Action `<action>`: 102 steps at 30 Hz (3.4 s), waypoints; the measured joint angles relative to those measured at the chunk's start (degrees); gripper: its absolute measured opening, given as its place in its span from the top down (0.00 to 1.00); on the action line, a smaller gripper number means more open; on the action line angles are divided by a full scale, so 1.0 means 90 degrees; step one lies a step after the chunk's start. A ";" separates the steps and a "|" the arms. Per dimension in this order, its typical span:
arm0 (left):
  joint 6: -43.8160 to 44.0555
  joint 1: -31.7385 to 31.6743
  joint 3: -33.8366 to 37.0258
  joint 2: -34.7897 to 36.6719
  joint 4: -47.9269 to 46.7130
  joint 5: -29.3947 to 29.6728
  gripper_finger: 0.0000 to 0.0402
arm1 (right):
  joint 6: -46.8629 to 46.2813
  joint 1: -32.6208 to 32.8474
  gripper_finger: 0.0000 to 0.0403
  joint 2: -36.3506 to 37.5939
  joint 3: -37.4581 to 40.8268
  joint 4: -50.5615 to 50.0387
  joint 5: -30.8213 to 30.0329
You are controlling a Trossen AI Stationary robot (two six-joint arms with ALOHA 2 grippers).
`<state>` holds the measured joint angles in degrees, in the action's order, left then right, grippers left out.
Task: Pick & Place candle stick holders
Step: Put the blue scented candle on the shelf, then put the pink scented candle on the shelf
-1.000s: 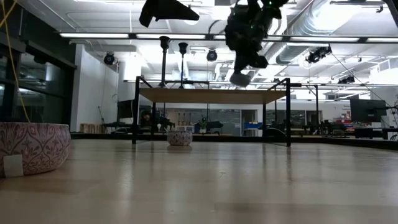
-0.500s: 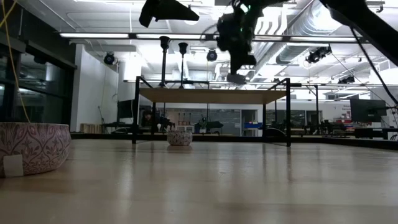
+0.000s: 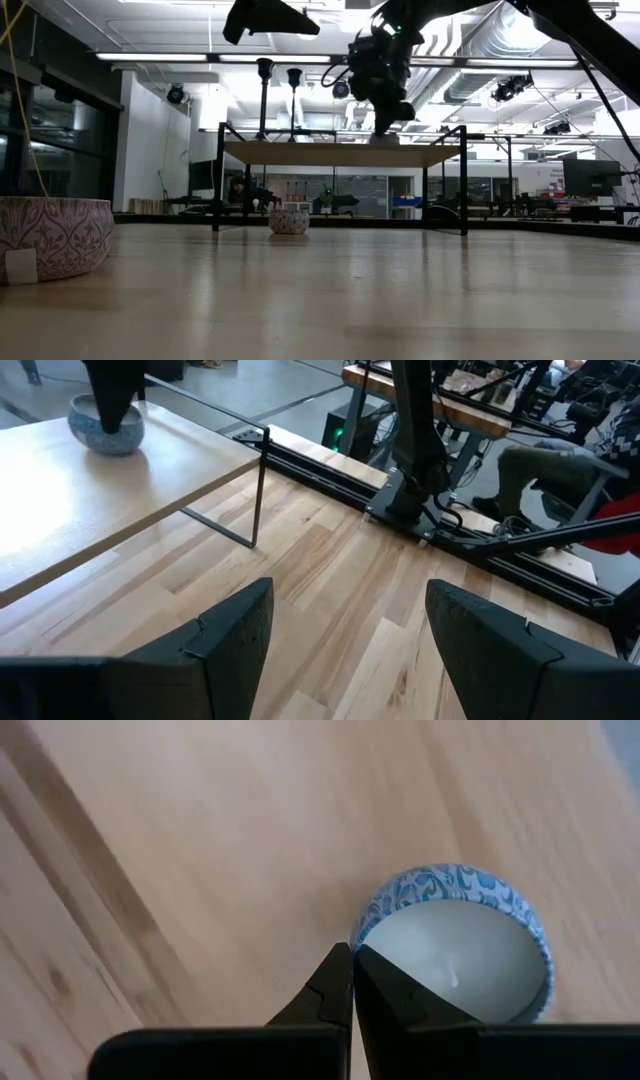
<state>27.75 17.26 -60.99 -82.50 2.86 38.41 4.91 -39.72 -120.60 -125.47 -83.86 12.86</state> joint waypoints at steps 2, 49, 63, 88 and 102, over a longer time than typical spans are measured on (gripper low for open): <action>0.0000 0.0000 0.0000 0.0000 0.0000 0.0006 0.36 | -0.0380 0.0000 1.00 0.0002 0.0000 0.0291 0.0116; 0.0083 0.0000 0.0000 0.0000 0.0002 -0.0053 0.36 | -0.1380 -0.0882 1.00 0.0017 -0.0002 -0.0367 -0.0003; 0.0075 0.0000 0.0000 0.0000 0.0002 -0.0053 0.36 | -0.1360 -0.0882 0.94 0.0017 -0.0002 -0.0372 0.0163; 0.0116 0.0002 -0.0002 0.0274 -0.0582 -0.0107 0.36 | -0.1548 -0.0840 0.72 0.0985 -0.0005 -0.0148 -0.0363; 0.0621 0.0004 0.0000 0.1009 -0.3695 -0.1260 0.36 | -0.2113 0.0302 0.72 0.2598 -0.0005 -0.0419 -0.1643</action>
<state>33.34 17.29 -61.00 -73.41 -30.40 27.07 -14.11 -37.01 -97.21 -125.51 -87.63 -1.93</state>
